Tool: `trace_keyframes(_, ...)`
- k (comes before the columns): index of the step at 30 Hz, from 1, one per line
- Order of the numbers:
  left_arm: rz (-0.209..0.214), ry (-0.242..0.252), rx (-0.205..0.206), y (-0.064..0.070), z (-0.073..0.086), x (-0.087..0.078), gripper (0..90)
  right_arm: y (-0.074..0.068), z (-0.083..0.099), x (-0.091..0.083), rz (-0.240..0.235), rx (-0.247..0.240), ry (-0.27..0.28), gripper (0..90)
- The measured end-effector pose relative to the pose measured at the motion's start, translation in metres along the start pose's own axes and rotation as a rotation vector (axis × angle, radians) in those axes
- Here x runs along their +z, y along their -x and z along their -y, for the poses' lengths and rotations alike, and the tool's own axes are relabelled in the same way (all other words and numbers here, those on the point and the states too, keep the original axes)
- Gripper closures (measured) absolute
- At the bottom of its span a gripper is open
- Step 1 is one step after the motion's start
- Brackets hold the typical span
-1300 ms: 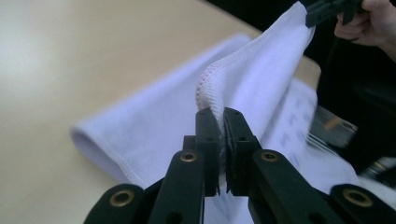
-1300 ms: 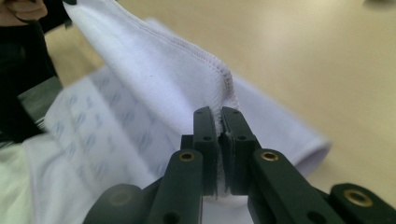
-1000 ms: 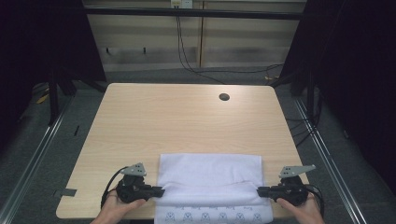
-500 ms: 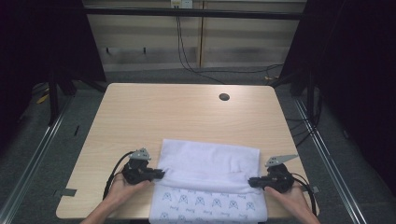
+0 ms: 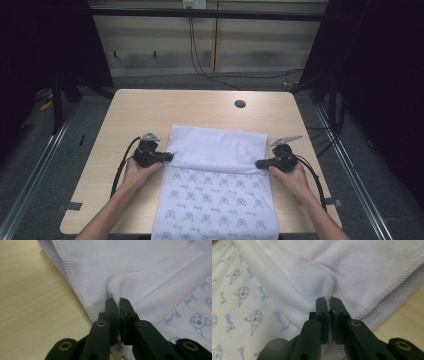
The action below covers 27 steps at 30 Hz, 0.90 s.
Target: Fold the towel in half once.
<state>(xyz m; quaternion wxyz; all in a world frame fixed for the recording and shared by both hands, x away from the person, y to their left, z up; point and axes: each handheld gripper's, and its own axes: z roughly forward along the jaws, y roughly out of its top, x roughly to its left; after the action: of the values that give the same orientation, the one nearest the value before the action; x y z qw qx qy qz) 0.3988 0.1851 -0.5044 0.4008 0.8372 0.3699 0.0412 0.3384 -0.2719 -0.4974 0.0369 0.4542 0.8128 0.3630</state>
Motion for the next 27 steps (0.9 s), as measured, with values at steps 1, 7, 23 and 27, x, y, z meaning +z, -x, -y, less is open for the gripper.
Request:
trace_keyframes(1, -0.020, -0.003, 0.005, -0.003, -0.004, 0.002, 86.6, 0.002, -0.005, 0.003, 0.027, -0.013, -0.003, 86.0)
trace_keyframes(7, -0.061, 0.004, -0.006, -0.015, -0.017, 0.012, 86.7, 0.019, -0.028, 0.017, 0.062, 0.004, 0.007, 86.0)
trace_keyframes(23, -0.168, 0.089, -0.129, -0.043, -0.042, 0.038, 86.7, 0.055, -0.076, 0.054, 0.185, 0.141, 0.108, 85.9)
trace_keyframes(27, -0.149, 0.086, -0.140, -0.043, -0.042, 0.034, 86.8, 0.052, -0.079, 0.052, 0.204, 0.117, 0.089, 85.8)
